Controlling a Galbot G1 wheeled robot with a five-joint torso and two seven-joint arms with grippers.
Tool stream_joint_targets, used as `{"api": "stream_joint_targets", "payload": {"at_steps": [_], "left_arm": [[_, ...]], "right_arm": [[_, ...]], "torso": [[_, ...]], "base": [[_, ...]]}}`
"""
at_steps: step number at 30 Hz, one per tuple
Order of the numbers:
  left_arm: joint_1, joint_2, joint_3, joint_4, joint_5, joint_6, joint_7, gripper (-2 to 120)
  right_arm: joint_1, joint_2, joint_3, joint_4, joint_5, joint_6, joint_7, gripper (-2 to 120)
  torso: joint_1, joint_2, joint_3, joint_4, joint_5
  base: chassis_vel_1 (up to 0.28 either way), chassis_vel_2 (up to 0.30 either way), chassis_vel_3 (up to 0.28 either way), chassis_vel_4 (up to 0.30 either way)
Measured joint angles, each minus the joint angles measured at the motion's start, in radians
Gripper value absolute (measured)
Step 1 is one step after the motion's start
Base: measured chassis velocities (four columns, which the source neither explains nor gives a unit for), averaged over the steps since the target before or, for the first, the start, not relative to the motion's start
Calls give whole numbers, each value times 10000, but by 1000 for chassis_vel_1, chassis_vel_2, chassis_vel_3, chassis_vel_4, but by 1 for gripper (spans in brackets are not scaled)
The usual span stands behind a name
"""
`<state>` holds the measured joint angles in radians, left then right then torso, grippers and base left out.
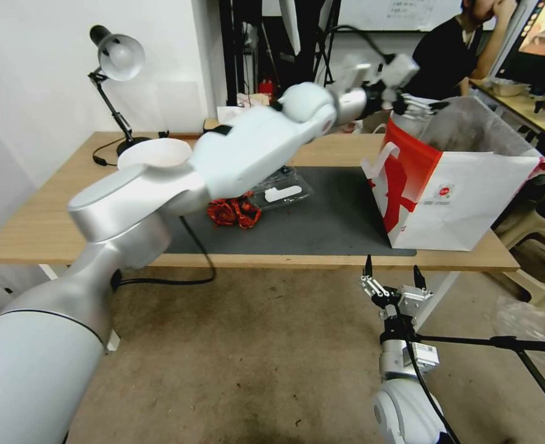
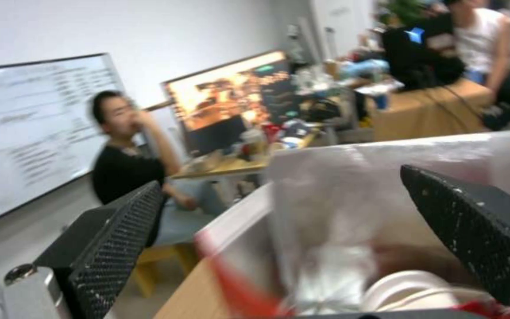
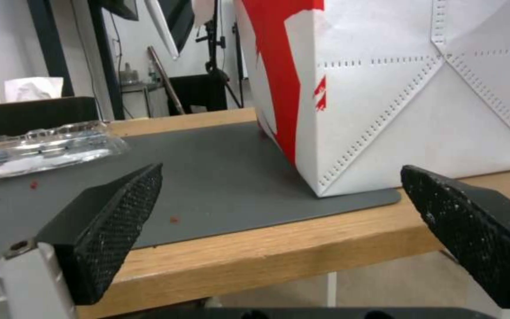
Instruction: Pick up the trash from the table and place it into the takeout bag.
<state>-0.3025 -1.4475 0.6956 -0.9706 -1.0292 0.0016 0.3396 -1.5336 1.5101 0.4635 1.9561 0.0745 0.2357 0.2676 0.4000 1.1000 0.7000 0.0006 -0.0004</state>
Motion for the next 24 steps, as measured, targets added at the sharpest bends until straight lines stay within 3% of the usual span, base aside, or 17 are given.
{"api": "stream_joint_targets", "payload": {"at_steps": [9,13,24], "left_arm": [[581,1183,-612,-1095,-866,16,-1717,100],[852,1571,-767,-1501,-1019,41,-2142,100],[1897,2903,-1410,-2637,-1047,28,-2270,100]], "right_arm": [[-15,2,-20,52,-16,3,5,100],[-44,-9,-8,91,-16,0,15,100],[-44,-32,-1,116,-15,-45,27,100]], "torso": [[-1,0,0,-4,2],[0,0,0,-7,2],[0,0,-1,-6,2]], "base": [[0,0,0,0],[0,0,0,0],[0,0,0,0]]}}
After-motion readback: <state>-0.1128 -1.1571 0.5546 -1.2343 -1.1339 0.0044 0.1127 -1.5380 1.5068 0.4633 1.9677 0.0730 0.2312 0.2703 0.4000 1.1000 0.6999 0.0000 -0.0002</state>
